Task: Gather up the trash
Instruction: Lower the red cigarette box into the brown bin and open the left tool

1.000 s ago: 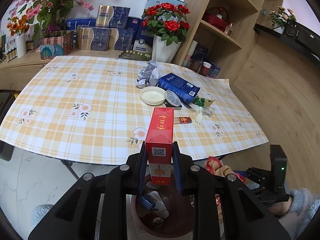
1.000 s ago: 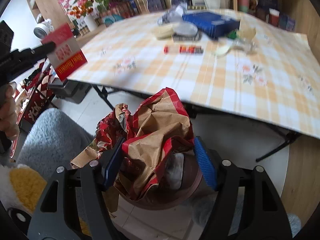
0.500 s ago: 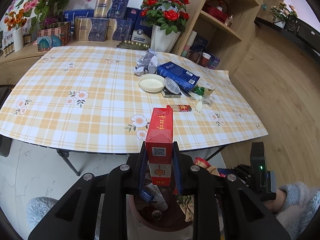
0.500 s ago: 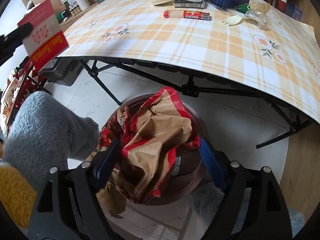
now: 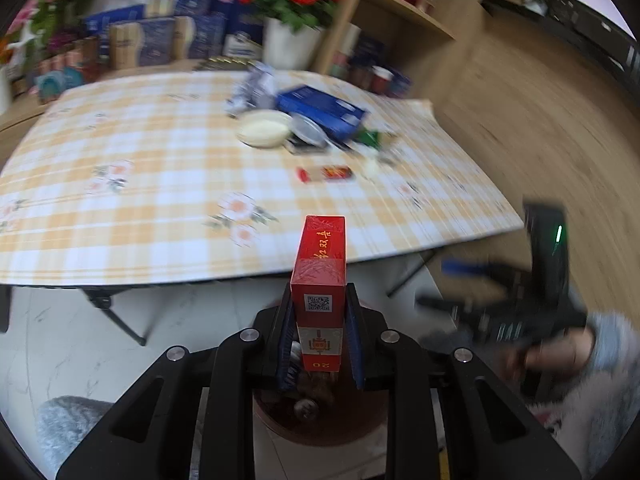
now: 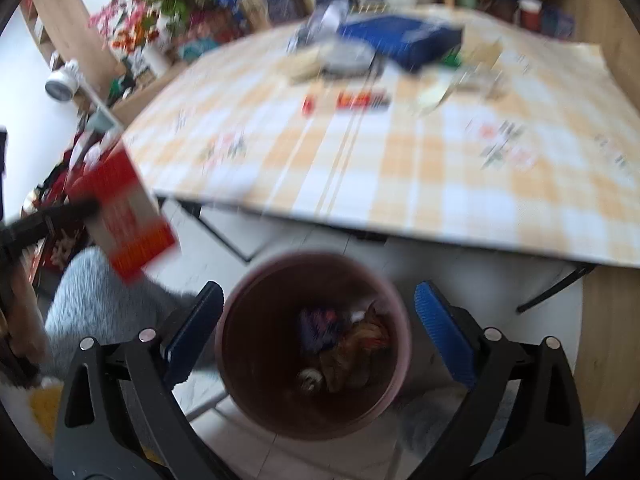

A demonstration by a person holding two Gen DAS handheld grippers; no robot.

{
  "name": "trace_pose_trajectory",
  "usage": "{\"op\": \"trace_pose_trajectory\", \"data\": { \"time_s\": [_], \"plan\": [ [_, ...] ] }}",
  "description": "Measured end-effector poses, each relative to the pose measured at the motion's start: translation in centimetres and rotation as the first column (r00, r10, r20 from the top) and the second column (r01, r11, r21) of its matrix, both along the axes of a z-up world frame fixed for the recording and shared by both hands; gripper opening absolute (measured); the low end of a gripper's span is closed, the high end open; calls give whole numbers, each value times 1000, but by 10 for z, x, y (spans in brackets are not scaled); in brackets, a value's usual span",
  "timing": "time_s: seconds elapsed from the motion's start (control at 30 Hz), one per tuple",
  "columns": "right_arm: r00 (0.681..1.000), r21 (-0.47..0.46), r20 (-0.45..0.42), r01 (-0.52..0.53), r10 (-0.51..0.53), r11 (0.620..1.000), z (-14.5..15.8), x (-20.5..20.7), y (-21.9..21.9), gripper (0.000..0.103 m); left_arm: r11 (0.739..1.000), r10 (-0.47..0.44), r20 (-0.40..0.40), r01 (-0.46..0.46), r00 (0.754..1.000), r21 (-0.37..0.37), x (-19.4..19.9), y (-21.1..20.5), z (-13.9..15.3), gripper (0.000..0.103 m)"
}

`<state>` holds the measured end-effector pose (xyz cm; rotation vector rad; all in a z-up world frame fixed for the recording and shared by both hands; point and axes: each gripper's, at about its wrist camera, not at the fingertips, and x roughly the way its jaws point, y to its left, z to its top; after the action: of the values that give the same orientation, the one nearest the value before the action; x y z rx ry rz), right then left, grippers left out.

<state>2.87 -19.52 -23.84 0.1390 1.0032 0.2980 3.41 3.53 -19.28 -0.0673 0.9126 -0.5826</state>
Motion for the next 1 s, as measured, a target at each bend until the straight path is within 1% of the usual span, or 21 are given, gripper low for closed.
{"op": "trace_pose_trajectory", "data": {
  "time_s": [0.07, 0.17, 0.33, 0.4, 0.53, 0.6, 0.7, 0.87, 0.93, 0.97, 1.0],
  "plan": [
    [999, -6, 40, 27, -27, 1000, 14, 2, -8, 95, 998, -52, -6, 52, 999, 23, -2, -11, -5, 23],
    [991, -26, 114, 66, -63, 997, 41, 4, -22, 95, 994, -103, -35, 105, 994, 43, -3, -23, -15, 23],
    [975, -42, 202, 107, -97, 993, 72, 8, -37, 96, 988, -137, -85, 142, 987, 61, 1, -33, -31, 23],
    [969, -32, 219, 122, -112, 992, 78, 4, -42, 96, 986, -143, -107, 151, 984, 70, 3, -35, -37, 23],
    [965, -21, 225, 147, -139, 989, 84, 3, -50, 96, 982, -146, -164, 162, 976, 92, 7, -38, -51, 23],
    [965, -18, 219, 149, -141, 989, 83, 3, -51, 96, 982, -152, -181, 170, 972, 88, 7, -38, -55, 23],
    [967, -29, 211, 150, -141, 988, 80, 3, -50, 96, 980, -160, -196, 180, 967, 89, 7, -40, -59, 23],
    [968, -21, 199, 158, -150, 987, 77, 3, -51, 96, 976, -183, -210, 204, 960, 81, 5, -44, -63, 23],
    [969, -20, 197, 156, -149, 988, 76, 3, -51, 96, 974, -187, -211, 210, 959, 89, 4, -46, -63, 27],
    [969, -20, 196, 156, -149, 988, 76, 3, -51, 96, 973, -187, -213, 211, 959, 93, 4, -47, -64, 31],
    [970, -20, 194, 155, -148, 988, 76, 3, -50, 96, 973, -185, -213, 209, 959, 95, 4, -47, -64, 42]
  ]
}}
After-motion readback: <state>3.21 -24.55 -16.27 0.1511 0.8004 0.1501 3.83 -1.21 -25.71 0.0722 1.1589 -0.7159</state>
